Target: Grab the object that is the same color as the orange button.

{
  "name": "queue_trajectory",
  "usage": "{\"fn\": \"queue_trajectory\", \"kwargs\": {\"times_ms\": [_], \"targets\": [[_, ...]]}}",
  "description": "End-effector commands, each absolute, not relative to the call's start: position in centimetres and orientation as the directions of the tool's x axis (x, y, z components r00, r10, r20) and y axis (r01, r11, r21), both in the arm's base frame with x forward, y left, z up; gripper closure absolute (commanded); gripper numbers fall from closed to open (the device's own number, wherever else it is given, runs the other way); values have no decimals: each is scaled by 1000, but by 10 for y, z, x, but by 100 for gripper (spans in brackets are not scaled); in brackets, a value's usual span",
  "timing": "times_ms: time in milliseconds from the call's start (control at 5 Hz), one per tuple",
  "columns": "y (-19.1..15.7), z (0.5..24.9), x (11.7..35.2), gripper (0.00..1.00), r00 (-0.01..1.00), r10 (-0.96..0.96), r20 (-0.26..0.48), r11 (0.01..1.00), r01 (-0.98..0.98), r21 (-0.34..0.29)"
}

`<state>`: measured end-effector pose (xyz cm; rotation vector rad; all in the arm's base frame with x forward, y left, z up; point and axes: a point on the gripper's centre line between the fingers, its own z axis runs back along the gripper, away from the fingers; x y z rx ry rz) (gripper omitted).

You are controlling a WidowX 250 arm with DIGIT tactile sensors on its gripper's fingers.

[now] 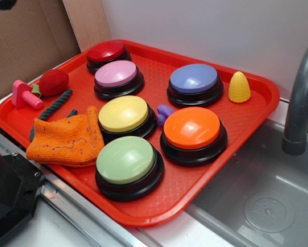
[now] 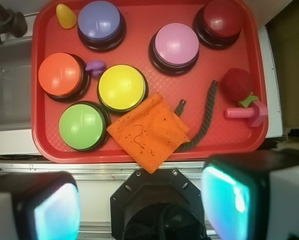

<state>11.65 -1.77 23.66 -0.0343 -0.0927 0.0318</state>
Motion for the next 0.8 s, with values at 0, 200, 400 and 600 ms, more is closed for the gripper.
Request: {"fn": "queue_trajectory", "kwargs": {"times_ms": [0,200,400,600], "targets": [[-18,237,117,0,995,33,92,999,-30,-36],[-18,217,127,0,995,27,98,1000,-28,11],[-15,199,136,0,991,13,136,999,-18,35],[-12,177,142,0,984,-48,169,997,37,68]]}}
